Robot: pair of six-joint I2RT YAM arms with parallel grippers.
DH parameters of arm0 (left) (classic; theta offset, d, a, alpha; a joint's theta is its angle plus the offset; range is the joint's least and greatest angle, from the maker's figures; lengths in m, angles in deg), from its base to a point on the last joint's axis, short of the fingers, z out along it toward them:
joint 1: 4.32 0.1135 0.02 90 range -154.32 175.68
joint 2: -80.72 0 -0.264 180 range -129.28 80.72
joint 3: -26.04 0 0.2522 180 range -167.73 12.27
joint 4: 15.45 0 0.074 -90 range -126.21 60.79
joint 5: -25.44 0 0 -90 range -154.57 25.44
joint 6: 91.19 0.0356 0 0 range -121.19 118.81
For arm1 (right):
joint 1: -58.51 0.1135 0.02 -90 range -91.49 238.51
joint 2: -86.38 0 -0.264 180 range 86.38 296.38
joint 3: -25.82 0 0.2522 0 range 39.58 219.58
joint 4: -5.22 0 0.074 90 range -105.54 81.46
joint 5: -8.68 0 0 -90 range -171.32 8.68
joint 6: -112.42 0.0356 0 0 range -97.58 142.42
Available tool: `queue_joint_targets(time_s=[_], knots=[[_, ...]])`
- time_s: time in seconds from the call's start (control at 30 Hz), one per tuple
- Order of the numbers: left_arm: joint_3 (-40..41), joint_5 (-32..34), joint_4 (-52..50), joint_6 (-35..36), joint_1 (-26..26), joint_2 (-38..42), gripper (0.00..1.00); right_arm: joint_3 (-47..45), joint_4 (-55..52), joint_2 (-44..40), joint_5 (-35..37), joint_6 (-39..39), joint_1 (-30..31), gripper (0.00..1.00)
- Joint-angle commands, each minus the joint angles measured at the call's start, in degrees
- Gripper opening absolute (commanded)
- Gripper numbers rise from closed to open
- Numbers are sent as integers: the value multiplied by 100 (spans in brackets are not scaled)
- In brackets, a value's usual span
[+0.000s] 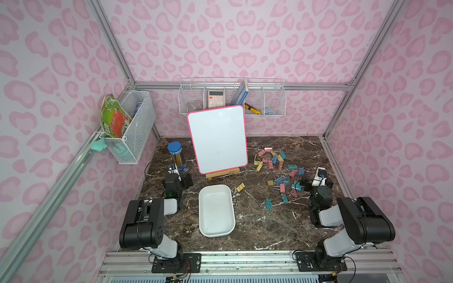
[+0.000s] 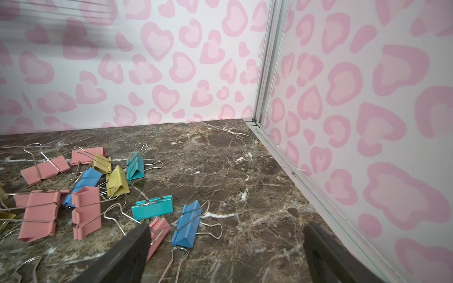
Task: Put the binder clips in the storage box
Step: Adjust the storage box at the center of the board.
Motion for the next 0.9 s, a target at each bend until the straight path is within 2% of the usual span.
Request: queue_joint_targets(time_s=[0.0, 0.53, 0.63, 0.7, 0.73, 0.8, 0.83, 0.87], knots=[[-21, -18, 63, 19, -2, 27, 99, 10, 107, -13, -8, 33, 2, 99], [-21, -18, 63, 20, -3, 25, 99, -40, 233, -30, 51, 53, 0, 99], [-23, -18, 63, 16, 0, 27, 99, -171, -97, -713, 347, 14, 95, 99], [-17, -22, 67, 16, 1, 32, 99, -122, -811, -1620, 1166, 16, 356, 99], [-6, -19, 76, 16, 1, 42, 99, -44, -1364, -2187, 1493, 267, 453, 99], [7, -155, 108, 166, 1, 123, 99, 337, -3154, -3369, 1645, 1185, 472, 99], [-21, -315, -74, 296, 0, 299, 99, 639, -4294, -3917, 1548, 1896, 396, 99], [-76, -286, -464, 277, -29, 536, 99, 832, -5000, -4340, 1264, 2381, 292, 99]])
